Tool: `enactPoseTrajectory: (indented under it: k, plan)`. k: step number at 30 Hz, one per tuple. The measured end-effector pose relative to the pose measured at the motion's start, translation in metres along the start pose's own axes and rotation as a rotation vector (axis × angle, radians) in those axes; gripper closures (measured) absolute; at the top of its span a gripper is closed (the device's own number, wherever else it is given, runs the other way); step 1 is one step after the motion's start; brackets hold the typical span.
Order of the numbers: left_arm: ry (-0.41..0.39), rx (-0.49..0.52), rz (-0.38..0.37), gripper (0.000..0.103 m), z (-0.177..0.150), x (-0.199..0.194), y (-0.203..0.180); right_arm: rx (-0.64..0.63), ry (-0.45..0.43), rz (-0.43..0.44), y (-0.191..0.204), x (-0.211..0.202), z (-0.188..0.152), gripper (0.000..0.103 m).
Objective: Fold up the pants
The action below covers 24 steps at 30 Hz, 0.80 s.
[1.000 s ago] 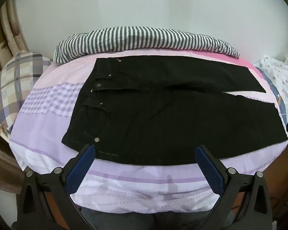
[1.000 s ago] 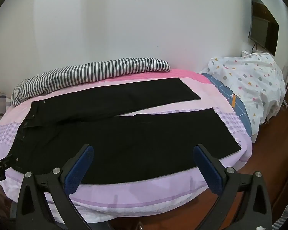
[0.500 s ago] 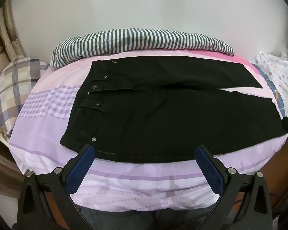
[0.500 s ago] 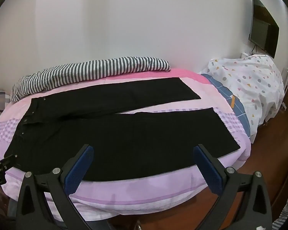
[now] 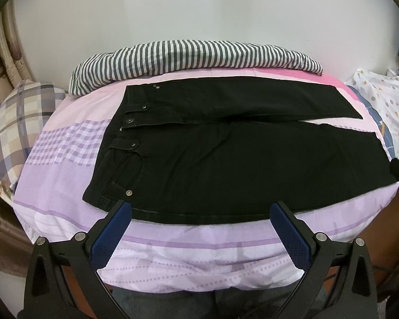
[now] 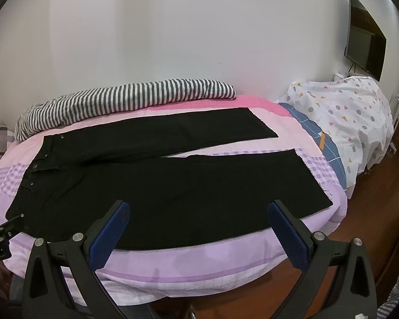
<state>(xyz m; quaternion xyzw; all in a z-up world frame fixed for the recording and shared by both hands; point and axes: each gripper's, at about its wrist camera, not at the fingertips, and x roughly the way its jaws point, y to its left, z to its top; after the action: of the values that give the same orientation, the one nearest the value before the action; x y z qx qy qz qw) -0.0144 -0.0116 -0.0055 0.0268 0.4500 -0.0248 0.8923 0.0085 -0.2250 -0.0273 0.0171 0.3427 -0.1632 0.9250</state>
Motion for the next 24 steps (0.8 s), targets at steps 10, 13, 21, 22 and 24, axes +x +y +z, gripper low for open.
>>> enactPoseTrajectory:
  k: [10,13,21,22,24]
  plan:
    - [-0.001,0.0,0.001,0.0,-0.0001,-0.0001,-0.0008,0.002,0.0,-0.01,-0.0016,0.0001,0.0013,0.0]
    - [-0.001,0.001,0.001,0.0,0.0005,-0.0003,-0.0007,0.0,-0.004,-0.014,-0.0004,-0.0009,0.0007,0.0]
    - [0.002,0.001,0.003,0.0,0.0001,0.0,-0.0005,-0.005,-0.002,-0.021,0.0008,0.0006,-0.0003,0.0]
    - [0.002,0.0,0.002,0.0,-0.0002,-0.0001,-0.0001,-0.006,-0.002,-0.021,0.0007,0.0005,-0.0006,0.0]
    - [0.001,0.001,0.003,0.0,-0.0006,0.0003,-0.0004,-0.004,0.001,-0.019,0.0004,0.0013,-0.0004,0.0]
